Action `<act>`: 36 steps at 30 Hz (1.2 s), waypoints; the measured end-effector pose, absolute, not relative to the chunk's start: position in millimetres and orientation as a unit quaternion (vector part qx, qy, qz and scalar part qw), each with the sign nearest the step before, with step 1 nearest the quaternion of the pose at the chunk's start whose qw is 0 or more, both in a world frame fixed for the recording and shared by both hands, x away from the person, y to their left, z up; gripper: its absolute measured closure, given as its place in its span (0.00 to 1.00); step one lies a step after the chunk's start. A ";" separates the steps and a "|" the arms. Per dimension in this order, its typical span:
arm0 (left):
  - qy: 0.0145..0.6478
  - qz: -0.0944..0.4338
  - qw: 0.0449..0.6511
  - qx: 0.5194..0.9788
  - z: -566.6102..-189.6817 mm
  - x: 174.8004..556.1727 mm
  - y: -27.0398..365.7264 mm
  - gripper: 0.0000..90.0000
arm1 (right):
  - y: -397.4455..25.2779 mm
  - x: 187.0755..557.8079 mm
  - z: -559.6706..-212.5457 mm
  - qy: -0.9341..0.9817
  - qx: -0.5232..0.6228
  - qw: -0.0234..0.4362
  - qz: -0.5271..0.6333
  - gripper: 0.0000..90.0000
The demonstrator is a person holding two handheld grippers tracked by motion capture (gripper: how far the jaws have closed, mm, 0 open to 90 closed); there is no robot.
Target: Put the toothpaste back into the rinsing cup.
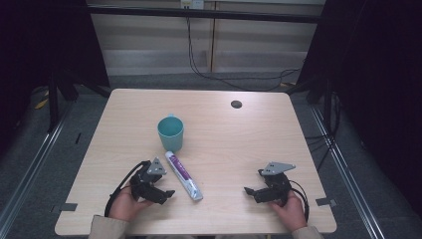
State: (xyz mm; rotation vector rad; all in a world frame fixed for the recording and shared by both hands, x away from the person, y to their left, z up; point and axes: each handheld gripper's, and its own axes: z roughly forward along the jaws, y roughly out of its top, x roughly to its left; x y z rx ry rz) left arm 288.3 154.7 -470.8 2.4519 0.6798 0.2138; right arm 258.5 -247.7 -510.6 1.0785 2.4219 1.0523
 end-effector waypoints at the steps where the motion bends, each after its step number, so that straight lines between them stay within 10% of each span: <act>1: 0.244 0.080 0.278 0.925 -466.7 290.1 151.8 0.22 | -247.6 258.5 -510.6 0.840 0.374 0.144 0.365 0.14; 36: 0.112 0.038 0.241 0.963 -455.5 316.0 86.1 0.21 | -247.8 258.7 -510.8 0.840 0.373 0.144 0.367 0.14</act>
